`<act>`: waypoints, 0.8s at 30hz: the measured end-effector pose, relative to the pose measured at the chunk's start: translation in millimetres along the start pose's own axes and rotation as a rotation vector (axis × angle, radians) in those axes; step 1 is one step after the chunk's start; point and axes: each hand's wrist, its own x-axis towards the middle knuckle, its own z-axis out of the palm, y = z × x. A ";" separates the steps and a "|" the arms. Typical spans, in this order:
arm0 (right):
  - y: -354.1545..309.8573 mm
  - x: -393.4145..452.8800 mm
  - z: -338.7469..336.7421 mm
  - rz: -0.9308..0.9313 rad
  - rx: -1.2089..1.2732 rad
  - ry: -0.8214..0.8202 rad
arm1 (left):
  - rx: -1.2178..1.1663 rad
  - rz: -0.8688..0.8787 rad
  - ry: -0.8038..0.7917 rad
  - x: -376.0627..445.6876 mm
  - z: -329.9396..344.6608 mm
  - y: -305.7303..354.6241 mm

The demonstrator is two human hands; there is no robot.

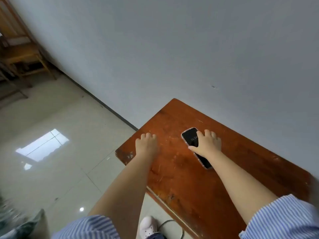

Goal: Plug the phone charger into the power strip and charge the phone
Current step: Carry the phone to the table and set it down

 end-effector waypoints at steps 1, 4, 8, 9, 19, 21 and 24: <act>-1.0 1.0 5.8 0.061 -0.011 -0.074 | -0.020 -0.026 -0.045 1.9 6.4 -8.8; 1.4 3.7 25.2 0.168 0.038 -0.173 | -0.032 -0.014 -0.114 5.9 31.8 -33.2; -6.1 16.8 25.1 0.203 0.099 -0.131 | -0.036 0.075 -0.195 18.3 57.0 -61.4; -6.6 17.3 25.5 0.209 0.110 -0.125 | -0.029 0.092 -0.202 18.8 62.6 -66.0; -38.0 28.6 32.8 0.086 0.129 -0.047 | -0.054 0.119 -0.116 22.6 79.6 -71.1; -50.6 35.5 33.1 0.022 0.115 -0.039 | -0.078 0.122 -0.129 23.7 75.7 -69.8; -75.1 50.7 31.3 -0.090 0.090 -0.042 | -0.141 0.077 -0.131 27.8 65.0 -81.7</act>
